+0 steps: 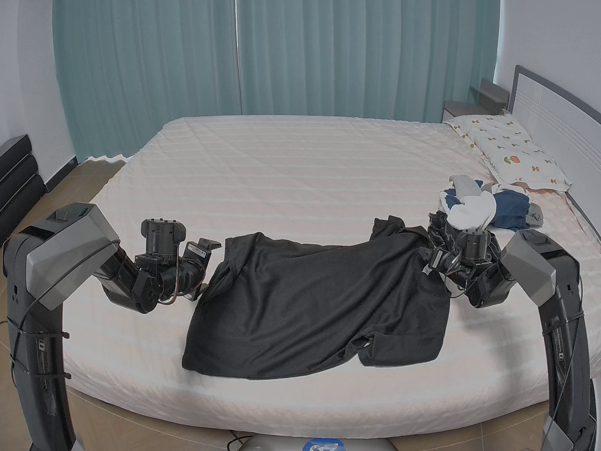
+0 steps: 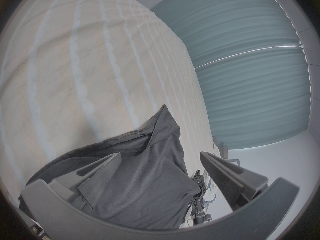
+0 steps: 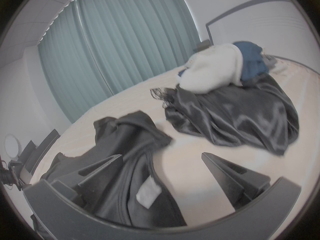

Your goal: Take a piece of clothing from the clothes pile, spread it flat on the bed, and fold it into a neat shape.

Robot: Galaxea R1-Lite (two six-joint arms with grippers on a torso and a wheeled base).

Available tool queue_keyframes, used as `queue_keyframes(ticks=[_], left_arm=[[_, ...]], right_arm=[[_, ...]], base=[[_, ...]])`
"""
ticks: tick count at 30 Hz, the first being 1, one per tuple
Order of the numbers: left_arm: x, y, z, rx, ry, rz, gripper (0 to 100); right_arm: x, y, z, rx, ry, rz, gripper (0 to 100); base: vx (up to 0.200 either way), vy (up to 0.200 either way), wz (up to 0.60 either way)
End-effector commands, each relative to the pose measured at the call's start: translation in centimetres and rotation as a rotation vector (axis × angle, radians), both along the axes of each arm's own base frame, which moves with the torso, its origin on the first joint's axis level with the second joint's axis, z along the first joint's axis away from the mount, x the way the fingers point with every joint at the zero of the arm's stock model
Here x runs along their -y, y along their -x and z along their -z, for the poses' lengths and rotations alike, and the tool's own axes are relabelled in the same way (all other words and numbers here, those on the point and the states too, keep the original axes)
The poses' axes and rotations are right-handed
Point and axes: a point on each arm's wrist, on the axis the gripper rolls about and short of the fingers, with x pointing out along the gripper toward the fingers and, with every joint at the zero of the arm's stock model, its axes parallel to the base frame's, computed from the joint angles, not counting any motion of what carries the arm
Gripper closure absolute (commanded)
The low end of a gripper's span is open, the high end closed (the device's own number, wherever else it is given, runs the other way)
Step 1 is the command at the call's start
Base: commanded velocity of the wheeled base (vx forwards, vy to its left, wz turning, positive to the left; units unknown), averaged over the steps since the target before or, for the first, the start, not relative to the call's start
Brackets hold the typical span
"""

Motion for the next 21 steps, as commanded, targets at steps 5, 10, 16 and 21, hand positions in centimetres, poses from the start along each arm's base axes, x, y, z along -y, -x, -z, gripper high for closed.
queue_keyframes(ticks=[5, 10, 16, 21], left_arm=[[-0.3, 3.3, 0.6, -0.006, -0.129, 0.082, 0], [-0.2, 3.7, 0.3, 0.000, -0.153, 0.104, 0], [0.1, 3.8, 0.7, -0.015, -0.154, 0.112, 0], [-0.3, 4.2, 1.2, -0.035, -0.153, 0.102, 0]], right_arm=[[0.5, 9.2, -2.8, -0.141, -0.174, 0.049, 0], [0.5, 11.6, -2.1, -0.193, -0.281, 0.045, 0], [0.1, 12.1, -1.6, -0.219, -0.330, 0.027, 0], [-0.5, 12.3, -0.8, -0.258, -0.332, 0.002, 100]], base=[[0.000, 0.000, 0.00], [0.000, 0.000, 0.00], [0.000, 0.000, 0.00], [0.000, 0.000, 0.00]])
